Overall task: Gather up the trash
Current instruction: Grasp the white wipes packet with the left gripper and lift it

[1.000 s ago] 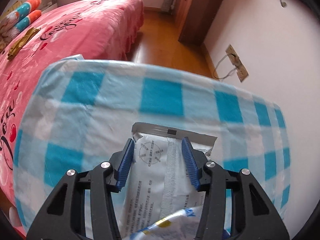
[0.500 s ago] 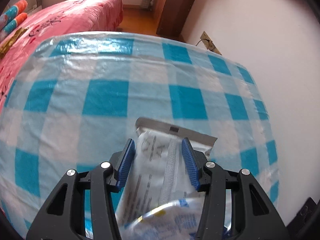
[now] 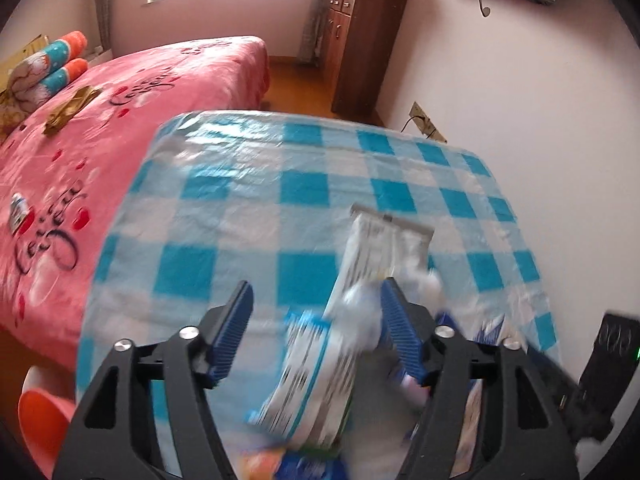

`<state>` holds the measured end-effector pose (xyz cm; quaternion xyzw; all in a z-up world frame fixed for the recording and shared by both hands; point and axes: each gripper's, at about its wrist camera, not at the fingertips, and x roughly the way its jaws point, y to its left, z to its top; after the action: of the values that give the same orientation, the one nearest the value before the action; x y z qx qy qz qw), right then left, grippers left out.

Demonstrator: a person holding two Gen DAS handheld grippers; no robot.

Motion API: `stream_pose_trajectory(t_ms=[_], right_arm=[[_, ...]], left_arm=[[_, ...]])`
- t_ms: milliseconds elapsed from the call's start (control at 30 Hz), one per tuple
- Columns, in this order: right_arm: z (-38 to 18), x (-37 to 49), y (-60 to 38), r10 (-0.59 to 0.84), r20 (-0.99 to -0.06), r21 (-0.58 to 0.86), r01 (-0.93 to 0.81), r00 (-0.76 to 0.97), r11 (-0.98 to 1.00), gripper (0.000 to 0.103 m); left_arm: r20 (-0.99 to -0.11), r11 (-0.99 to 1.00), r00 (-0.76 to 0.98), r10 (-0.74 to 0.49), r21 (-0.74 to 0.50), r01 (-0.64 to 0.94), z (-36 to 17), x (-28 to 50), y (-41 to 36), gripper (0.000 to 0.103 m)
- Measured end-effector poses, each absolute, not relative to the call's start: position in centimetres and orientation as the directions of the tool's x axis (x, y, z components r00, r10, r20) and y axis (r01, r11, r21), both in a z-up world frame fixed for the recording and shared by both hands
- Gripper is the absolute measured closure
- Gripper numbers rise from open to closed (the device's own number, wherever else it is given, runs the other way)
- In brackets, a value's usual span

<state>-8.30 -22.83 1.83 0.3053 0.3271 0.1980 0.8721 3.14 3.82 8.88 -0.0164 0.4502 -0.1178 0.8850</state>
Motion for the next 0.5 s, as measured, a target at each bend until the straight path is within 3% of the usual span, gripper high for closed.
stream_pose_trajectory(t_ms=[67, 133, 500], right_arm=[[2.1, -8.5, -22.8, 0.545, -0.445, 0.658, -0.154, 0.711, 0.737, 0.005], [2.2, -8.7, -22.8, 0.547, -0.443, 0.657, -0.158, 0.71, 0.737, 0.005], [2.0, -8.7, -22.0, 0.529, -0.508, 0.608, -0.152, 0.68, 0.779, 0.006]], left_arm=[[-0.798, 0.972, 0.563, -0.215, -0.115, 0.207, 8.4, 1.8, 4.6, 0.025], [-0.806, 0.968, 0.555, -0.208, -0.09, 0.233, 7.8, 0.9, 4.8, 0.024], [-0.864, 0.931, 0.477, -0.16, 0.03, 0.365, 3.4, -0.5, 2.6, 0.024]])
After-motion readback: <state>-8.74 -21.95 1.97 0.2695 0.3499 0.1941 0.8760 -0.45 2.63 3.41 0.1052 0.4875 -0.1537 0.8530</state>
